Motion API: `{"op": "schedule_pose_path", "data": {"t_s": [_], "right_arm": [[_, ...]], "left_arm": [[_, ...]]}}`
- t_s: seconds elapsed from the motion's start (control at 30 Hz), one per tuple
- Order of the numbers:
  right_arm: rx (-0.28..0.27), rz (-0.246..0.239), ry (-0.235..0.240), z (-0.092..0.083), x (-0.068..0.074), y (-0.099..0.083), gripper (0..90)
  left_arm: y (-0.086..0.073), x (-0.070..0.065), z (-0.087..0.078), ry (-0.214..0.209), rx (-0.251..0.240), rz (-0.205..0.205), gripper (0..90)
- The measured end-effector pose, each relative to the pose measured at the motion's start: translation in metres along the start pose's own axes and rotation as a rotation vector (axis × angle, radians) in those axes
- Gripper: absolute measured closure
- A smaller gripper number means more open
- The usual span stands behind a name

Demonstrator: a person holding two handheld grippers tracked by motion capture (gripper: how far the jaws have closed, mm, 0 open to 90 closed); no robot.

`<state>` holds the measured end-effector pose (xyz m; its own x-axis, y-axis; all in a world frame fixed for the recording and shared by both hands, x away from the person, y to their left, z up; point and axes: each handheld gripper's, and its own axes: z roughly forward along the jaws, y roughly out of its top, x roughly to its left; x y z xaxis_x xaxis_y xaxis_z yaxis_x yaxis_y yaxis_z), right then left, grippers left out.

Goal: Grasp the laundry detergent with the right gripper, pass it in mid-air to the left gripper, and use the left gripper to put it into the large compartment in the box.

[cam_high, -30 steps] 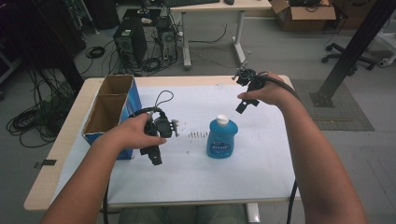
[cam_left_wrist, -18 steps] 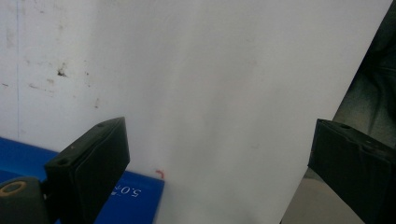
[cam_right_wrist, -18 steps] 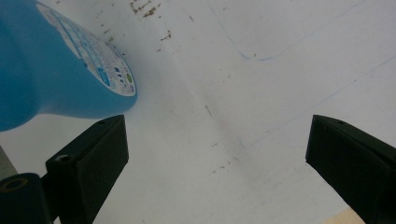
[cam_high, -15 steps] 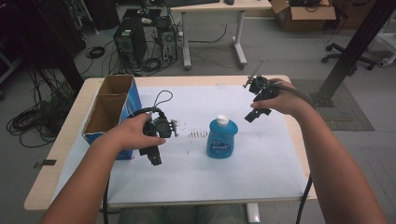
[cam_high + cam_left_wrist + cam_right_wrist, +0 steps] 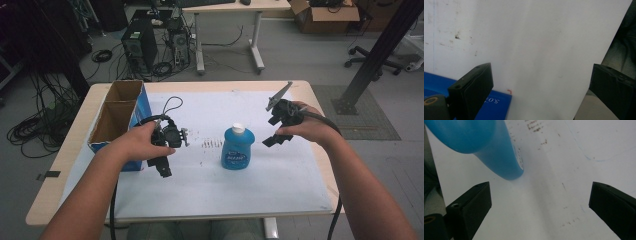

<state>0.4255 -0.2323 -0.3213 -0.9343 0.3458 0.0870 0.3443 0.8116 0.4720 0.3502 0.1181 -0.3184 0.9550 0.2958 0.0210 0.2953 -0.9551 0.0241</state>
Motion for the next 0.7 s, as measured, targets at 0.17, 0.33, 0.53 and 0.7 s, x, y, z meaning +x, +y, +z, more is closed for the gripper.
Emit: {"op": "schedule_pose_path", "data": {"t_s": [0.17, 0.33, 0.53, 0.7], "right_arm": [[-0.042, -0.012, 0.011, 0.008, 0.010, -0.007, 4.3], [-0.087, -0.033, 0.002, 0.017, 0.017, -0.013, 4.1], [-0.194, -0.005, 0.009, 0.026, 0.017, -0.025, 3.8], [-0.235, -0.009, 0.025, 0.032, 0.019, -0.032, 3.7]], "left_arm": [[-0.003, 0.002, 0.002, -0.002, 0.002, 0.002, 5.5], [-0.006, 0.002, 0.002, -0.004, -0.006, -0.014, 5.5], [-0.008, 0.001, 0.003, -0.005, -0.013, -0.013, 5.4], [-0.010, 0.002, 0.003, -0.004, -0.012, -0.011, 5.5]]}}
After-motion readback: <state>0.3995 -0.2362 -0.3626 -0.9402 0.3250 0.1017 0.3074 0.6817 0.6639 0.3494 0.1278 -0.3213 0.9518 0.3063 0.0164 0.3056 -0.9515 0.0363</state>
